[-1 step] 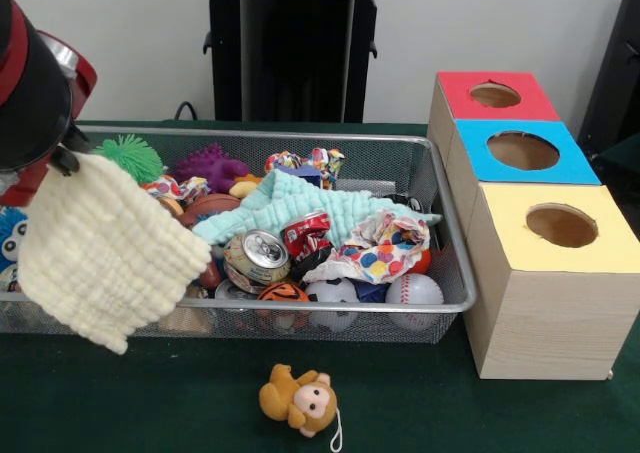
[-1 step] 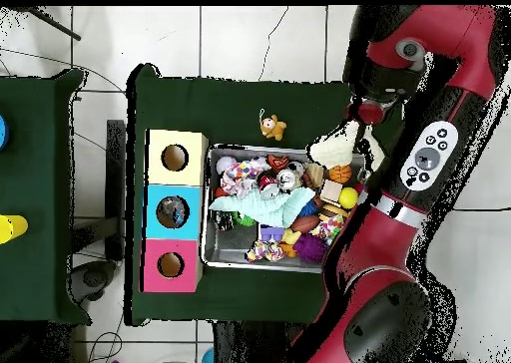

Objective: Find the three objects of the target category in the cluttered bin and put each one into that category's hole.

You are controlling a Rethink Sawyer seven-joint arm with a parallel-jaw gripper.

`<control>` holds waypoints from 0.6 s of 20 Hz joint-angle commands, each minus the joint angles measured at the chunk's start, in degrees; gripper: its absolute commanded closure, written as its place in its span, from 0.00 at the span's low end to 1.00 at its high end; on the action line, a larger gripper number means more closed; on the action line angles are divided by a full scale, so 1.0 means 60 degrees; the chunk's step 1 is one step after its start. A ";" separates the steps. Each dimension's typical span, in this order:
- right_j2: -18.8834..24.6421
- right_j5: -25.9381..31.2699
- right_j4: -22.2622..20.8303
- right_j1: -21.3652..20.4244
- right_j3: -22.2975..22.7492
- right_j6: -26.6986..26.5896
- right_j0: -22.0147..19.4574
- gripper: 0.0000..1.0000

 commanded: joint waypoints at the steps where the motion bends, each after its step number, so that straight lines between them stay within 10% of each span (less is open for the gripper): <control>1: 0.1073 0.0251 -0.1756 0.0050 0.0056 -0.2405 0.0034 1.00; 12: 0.1048 0.0546 -0.2421 0.0004 0.0317 -0.2990 -0.0027 1.00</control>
